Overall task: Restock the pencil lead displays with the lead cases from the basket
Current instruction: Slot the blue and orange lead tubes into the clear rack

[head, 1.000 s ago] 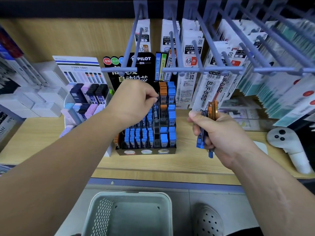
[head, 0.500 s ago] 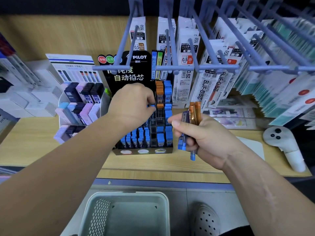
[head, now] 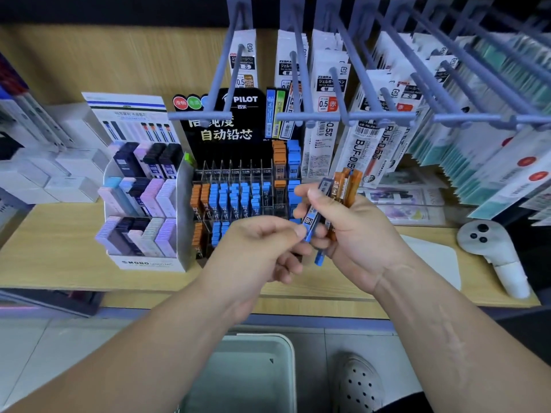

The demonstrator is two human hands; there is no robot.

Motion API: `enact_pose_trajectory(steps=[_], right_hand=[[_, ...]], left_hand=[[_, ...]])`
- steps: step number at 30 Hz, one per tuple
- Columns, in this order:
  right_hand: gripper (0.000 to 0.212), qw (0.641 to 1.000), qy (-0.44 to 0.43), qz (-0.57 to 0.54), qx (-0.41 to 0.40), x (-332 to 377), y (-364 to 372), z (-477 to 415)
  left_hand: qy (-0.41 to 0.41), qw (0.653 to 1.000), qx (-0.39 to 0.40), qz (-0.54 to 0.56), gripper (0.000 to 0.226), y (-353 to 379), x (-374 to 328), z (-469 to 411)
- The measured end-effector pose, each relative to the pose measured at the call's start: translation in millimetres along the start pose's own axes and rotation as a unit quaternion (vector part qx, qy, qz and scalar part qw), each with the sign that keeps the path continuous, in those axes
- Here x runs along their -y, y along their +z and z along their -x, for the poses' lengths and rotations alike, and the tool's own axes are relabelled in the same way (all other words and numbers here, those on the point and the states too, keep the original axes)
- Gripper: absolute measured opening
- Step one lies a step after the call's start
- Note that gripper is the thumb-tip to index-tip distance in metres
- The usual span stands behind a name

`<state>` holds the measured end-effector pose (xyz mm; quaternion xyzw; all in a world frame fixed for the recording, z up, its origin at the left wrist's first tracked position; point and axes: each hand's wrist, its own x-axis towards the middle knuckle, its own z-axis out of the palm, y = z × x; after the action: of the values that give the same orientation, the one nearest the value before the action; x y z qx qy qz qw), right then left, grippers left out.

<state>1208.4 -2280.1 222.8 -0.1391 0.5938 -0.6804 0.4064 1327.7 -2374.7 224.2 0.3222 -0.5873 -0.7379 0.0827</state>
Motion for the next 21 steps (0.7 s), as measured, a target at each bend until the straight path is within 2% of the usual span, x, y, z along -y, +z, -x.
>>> enact_pose_trajectory(steps=[6,11,13,16,21], right_hand=[[0.022,0.999,-0.003,0.031,-0.016,-4,1,-1],[0.02,0.999,0.005,-0.013,-0.034,1,-1,-2],[0.022,0.999,0.008,-0.024,-0.047,3,-3,-2],[0.024,0.997,0.01,-0.012,-0.075,3,-8,-4],[0.026,0.996,0.021,-0.009,-0.086,2,-12,-4]], left_hand=[[-0.034,0.995,-0.004,0.094,0.011,-3,-5,-1],[0.038,0.99,-0.118,0.067,0.011,-19,-17,-8],[0.104,0.981,-0.165,0.005,0.014,-33,-23,-12],[0.194,0.946,-0.197,-0.169,0.014,-50,-31,-18],[0.262,0.875,-0.141,-0.383,0.009,-53,-37,-28]])
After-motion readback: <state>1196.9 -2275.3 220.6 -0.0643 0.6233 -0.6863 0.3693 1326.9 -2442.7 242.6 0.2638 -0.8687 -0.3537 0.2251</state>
